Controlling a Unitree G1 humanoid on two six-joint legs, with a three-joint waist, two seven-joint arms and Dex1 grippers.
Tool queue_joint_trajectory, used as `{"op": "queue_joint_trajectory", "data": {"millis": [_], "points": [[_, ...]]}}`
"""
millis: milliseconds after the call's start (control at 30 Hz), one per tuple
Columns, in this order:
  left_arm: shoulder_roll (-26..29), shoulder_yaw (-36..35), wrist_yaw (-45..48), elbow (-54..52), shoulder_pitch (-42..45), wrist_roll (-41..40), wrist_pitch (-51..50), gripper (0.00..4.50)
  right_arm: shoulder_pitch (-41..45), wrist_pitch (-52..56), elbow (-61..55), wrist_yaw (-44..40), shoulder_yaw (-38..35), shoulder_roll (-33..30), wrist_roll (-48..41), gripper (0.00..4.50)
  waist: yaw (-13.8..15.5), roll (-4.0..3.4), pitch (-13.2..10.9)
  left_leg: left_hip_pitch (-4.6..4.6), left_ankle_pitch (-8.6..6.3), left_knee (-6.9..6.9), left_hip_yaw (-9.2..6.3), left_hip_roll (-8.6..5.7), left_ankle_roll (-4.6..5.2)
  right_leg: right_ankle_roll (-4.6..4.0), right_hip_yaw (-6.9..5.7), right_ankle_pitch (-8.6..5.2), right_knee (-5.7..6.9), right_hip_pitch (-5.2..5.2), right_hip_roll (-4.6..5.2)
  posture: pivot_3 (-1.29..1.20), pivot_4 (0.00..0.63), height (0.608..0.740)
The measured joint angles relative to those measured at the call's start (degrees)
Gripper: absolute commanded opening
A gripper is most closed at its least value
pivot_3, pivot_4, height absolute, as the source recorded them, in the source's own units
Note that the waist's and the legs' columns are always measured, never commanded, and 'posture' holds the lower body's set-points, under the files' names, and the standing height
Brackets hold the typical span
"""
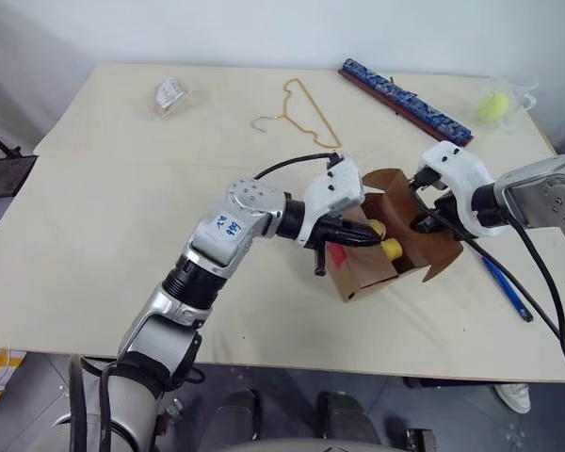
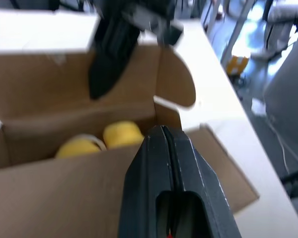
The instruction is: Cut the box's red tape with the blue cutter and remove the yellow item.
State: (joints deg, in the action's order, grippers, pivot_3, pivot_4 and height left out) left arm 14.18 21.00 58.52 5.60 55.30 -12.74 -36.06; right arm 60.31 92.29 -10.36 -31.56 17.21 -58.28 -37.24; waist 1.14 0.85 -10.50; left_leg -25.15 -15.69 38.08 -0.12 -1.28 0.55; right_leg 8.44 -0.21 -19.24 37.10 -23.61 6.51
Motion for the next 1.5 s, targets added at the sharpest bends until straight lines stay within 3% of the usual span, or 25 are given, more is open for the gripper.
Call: {"op": "queue_joint_trajectory", "data": {"millis": [533, 633, 733, 867, 1233, 1333, 1500], "points": [[7.78, 2.30, 1.16, -1.29, -3.09, 2.88, 3.26, 0.00, 0.93, 0.00, -0.01, -2.04, 0.22, -3.45, -2.71, 0.03, 0.04, -0.08, 0.05, 0.37, 0.03, 0.09, 0.05, 0.01, 0.04, 0.00, 0.09, 0.00, -0.03, 0.29, 0.00, 0.00, 0.150, 0.740], [10.35, 1.82, 1.25, -2.24, -5.02, 2.88, 2.81, 0.00, 0.98, 0.01, -0.02, -3.66, 0.58, -5.54, -3.46, 0.03, 0.18, -0.08, 0.05, 1.01, -0.02, 0.02, 0.11, 0.02, 0.13, -0.02, 0.17, -0.01, -0.26, 0.97, 0.00, 0.00, 0.150, 0.740], [12.41, 1.20, 0.94, -2.32, -6.67, 3.47, 1.30, 0.00, 1.32, 0.01, -0.36, -4.79, 0.61, -6.56, -3.64, 0.03, 0.34, -0.10, 0.07, 1.08, -0.21, 0.04, 0.07, -0.04, 0.59, -0.03, 0.22, -0.01, -0.60, 1.22, 0.07, 0.00, 0.150, 0.740], [13.29, 2.43, -0.23, 0.54, -11.27, 5.27, -1.94, 0.00, 1.24, 0.01, -0.58, -5.57, 0.65, -6.79, -3.80, 0.03, 0.29, -0.10, 0.06, 0.81, -0.17, 0.04, 0.15, -0.13, 0.62, -0.01, 0.36, 0.01, -0.50, 0.89, 0.15, 0.00, 0.150, 0.740], [10.61, -1.28, -3.88, 1.27, -11.25, 5.58, -0.80, 0.00, -3.34, 0.01, -0.82, -1.52, 0.19, -2.02, -1.70, 0.03, 0.17, -0.10, 0.06, -0.03, 0.03, 0.00, 0.21, -0.05, 0.10, 0.02, 0.29, 0.02, 0.34, -0.28, 0.04, 0.00, 0.150, 0.740], [10.66, -2.36, -3.83, 1.30, -11.24, 5.20, -1.95, 0.54, -5.55, -0.01, -2.09, -0.51, -1.80, -1.54, -0.75, 0.00, 0.17, -0.10, 0.06, -0.02, 0.02, 0.05, 0.22, -0.08, 0.12, 0.02, 0.28, 0.02, 0.34, -0.23, 0.06, 0.00, 0.150, 0.740], [10.75, -3.02, -3.85, 1.16, -11.29, 4.86, -3.47, 2.01, -7.76, -0.12, -4.36, -0.30, -4.51, -1.03, 0.12, 1.29, 0.15, -0.10, 0.06, 0.00, 0.03, 0.13, 0.25, -0.07, 0.14, 0.05, 0.29, 0.03, 0.36, -0.19, 0.06, 0.00, 0.150, 0.740]]}}
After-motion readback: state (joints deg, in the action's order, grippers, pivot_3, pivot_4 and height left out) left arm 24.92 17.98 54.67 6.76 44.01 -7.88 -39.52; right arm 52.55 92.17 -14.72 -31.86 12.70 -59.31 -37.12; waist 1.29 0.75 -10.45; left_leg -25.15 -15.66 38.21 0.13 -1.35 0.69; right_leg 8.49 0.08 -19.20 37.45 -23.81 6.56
